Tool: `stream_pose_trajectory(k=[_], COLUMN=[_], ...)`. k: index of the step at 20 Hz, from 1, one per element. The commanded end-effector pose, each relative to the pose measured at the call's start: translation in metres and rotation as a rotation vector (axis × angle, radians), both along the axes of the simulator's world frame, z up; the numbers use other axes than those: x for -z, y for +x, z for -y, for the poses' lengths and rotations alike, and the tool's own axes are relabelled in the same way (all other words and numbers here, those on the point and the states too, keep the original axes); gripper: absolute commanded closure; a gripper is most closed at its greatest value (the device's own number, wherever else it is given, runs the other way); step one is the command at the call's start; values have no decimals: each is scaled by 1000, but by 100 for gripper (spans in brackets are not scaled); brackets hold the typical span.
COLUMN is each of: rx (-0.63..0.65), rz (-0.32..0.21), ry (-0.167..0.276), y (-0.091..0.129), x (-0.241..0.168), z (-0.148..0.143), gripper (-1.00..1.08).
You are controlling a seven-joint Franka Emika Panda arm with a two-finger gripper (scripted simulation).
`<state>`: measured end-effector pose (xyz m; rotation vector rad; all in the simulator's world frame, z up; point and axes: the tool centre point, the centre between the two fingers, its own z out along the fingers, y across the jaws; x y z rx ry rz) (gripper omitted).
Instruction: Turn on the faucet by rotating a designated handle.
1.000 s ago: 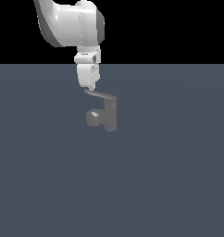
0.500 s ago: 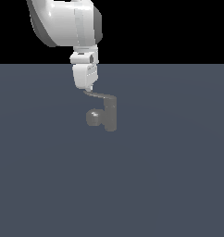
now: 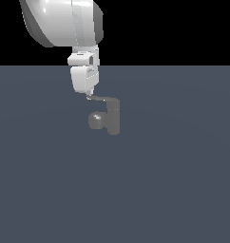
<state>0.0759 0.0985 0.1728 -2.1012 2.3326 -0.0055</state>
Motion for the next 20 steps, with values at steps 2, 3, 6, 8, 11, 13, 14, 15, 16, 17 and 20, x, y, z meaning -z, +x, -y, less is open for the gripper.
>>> stream_pose_trajectory(k=[2, 3, 6, 8, 11, 13, 14, 15, 16, 17, 20], rx=[-5, -5, -1, -2, -2, -2, -2, -3, -3, -3, -4], rz=[-4, -4, -1, -1, -2, -2, -2, -2, -2, -2, -3], ry=[1, 1, -1, 0, 0, 0, 0, 0, 0, 0, 0], y=[-12, -12, -13, -18, -26, -32, -35, -37, -40, -43, -51], x=[0, 0, -1, 0, 0, 0, -1, 0, 0, 0, 0], z=[-7, -7, 0, 2, 6, 8, 10, 11, 12, 13, 17], gripper=[108, 108, 108, 108, 108, 108, 108, 108, 108, 108, 108])
